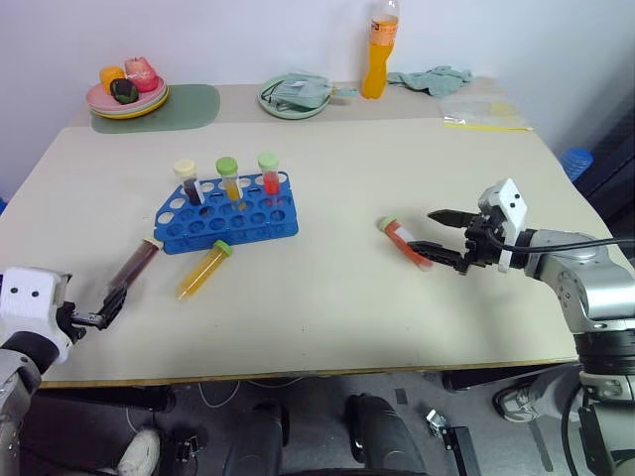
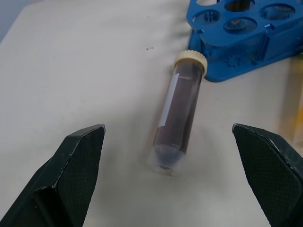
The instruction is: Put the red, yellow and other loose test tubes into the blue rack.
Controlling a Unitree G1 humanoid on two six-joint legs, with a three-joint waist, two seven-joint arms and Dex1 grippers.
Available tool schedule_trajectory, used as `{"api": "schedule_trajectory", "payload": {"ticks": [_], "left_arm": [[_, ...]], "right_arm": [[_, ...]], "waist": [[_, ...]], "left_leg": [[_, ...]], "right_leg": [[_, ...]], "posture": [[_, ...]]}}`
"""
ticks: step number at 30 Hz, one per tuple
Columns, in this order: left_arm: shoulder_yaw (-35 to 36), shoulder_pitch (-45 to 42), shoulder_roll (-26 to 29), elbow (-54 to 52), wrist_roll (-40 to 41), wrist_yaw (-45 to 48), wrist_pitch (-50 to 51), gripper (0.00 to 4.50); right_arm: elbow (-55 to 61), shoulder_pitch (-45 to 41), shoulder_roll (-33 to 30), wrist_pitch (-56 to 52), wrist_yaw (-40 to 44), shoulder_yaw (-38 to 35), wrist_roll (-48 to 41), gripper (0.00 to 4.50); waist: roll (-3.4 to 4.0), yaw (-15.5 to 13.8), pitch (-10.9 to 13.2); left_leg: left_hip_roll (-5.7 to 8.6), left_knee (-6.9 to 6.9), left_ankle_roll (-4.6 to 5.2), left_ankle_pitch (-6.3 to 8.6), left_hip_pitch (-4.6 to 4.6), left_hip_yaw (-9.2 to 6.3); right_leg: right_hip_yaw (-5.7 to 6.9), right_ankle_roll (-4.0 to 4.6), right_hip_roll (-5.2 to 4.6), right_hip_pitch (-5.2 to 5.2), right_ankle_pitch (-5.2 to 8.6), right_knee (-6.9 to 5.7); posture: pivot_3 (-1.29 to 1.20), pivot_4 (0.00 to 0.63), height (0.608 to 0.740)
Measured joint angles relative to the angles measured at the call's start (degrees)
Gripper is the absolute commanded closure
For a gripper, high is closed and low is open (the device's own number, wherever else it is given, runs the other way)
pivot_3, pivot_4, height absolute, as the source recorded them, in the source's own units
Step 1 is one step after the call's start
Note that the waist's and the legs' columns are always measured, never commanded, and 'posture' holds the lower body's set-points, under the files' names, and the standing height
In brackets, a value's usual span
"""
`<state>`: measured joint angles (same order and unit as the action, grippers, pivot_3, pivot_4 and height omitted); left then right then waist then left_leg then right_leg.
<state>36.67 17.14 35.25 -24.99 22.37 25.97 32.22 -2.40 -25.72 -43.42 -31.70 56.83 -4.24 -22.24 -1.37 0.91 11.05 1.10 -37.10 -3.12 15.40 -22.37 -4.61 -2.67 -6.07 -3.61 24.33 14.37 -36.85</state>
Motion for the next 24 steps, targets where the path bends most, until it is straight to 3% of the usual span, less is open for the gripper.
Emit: {"api": "schedule_trajectory", "payload": {"ticks": [6, 14, 19, 24], "left_arm": [[-1.20, -0.06, -1.00, -0.74, -0.39, -0.58, -0.05, 0.06], [-4.59, -2.75, -1.81, -3.45, 0.95, 0.32, -0.43, 0.06], [-17.27, -8.39, -3.89, -7.91, 1.42, 1.49, -0.48, 0.06], [-34.04, -14.99, -7.08, -9.02, -0.74, 2.89, -0.95, 0.06]], "right_arm": [[0.06, -0.58, 0.04, -0.80, -0.75, 0.44, 0.22, 0.00], [1.63, -9.23, 0.62, -10.22, -6.08, 4.21, 1.81, 0.00], [1.53, -20.03, 0.72, -28.08, -8.50, 13.85, 3.72, 0.00], [-7.85, -29.78, 4.02, -39.50, -14.60, 20.62, 8.90, 0.00]], "waist": [[0.00, 0.00, 0.00], [0.01, -0.07, 0.00], [0.04, -0.09, 0.02], [0.06, -0.10, 0.00]], "left_leg": [[0.00, 0.00, 0.00, 0.00, 0.00, 0.01], [0.02, -0.02, 0.00, 0.00, -0.01, -0.01], [0.06, -0.06, 0.00, 0.00, -0.04, -0.01], [0.07, -0.02, 0.00, 0.00, -0.06, -0.02]], "right_leg": [[0.00, -0.02, 0.00, 0.00, -0.01, 0.00], [0.00, -0.02, -0.03, 0.00, -0.02, 0.00], [-0.01, -0.01, -0.06, 0.00, -0.02, 0.00], [0.01, -0.04, -0.04, 0.02, -0.04, 0.00]], "posture": [[0.00, 0.150, 0.740], [0.00, 0.150, 0.740], [0.00, 0.150, 0.740], [0.00, 0.150, 0.740]]}}
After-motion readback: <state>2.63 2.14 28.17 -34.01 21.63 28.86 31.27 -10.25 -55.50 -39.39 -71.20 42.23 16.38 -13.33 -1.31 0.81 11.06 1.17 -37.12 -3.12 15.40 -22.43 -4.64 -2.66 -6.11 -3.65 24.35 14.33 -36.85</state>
